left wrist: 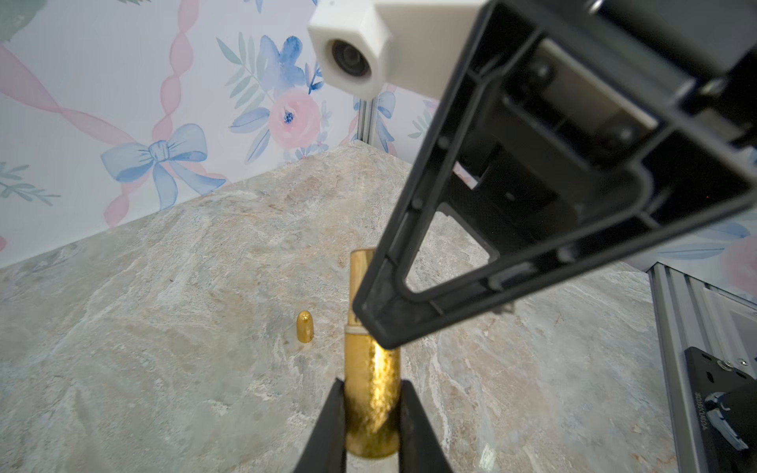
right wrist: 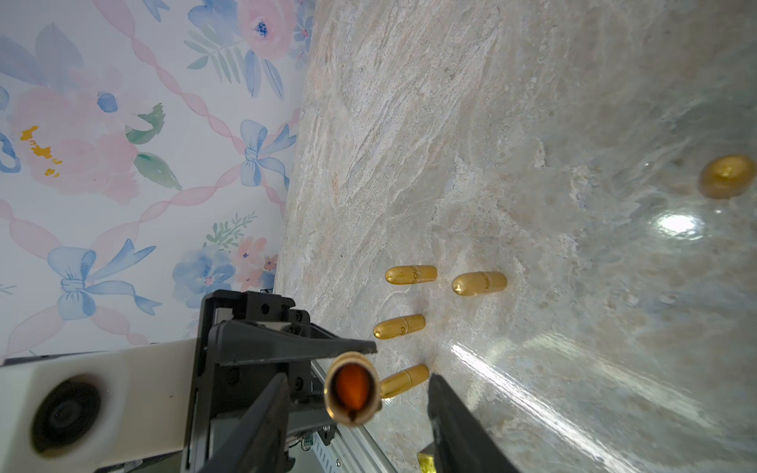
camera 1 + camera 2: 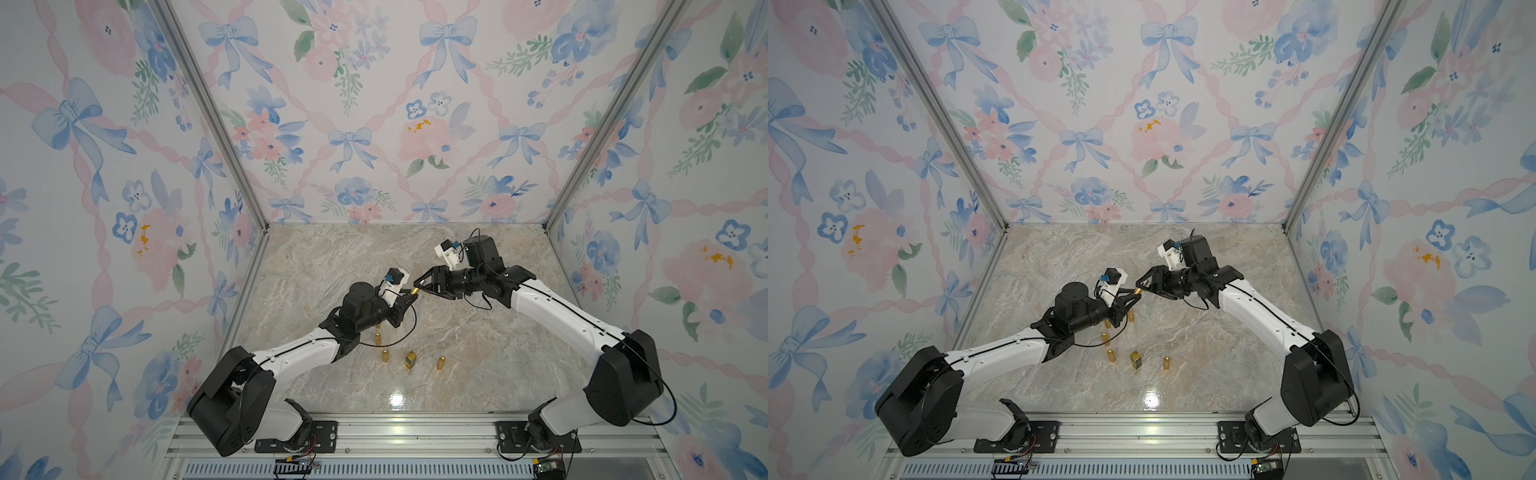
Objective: Open the lipstick cap
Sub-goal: Place the lipstick at the center of the board.
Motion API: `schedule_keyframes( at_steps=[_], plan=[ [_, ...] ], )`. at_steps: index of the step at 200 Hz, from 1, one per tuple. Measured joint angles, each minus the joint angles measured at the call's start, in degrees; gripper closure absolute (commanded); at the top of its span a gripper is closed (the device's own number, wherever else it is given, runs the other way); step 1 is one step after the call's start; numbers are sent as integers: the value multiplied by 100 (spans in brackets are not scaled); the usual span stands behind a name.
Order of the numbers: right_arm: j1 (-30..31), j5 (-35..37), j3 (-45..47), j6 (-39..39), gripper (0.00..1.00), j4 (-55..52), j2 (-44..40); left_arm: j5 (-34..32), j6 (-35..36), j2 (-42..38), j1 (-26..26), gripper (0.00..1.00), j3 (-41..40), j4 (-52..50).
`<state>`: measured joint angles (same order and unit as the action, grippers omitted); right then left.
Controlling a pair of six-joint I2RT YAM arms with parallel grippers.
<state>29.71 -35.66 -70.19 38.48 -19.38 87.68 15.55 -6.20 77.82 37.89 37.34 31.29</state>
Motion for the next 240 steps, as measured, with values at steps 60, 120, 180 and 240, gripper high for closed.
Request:
schedule_keyframes(
  at_steps=[60,120,180,240],
  plan=[
    [85,-46,-42,-55,65,17,166,0,17,-2,2,100,0,0],
    [83,-122,-68,-79,77,103,170,-4,17,-20,33,100,0,-2],
    [83,-160,-70,-122,82,151,170,-72,17,-42,33,100,0,-2],
    [72,-68,-258,-363,84,-11,170,-210,17,-116,55,75,0,44]
  ],
)
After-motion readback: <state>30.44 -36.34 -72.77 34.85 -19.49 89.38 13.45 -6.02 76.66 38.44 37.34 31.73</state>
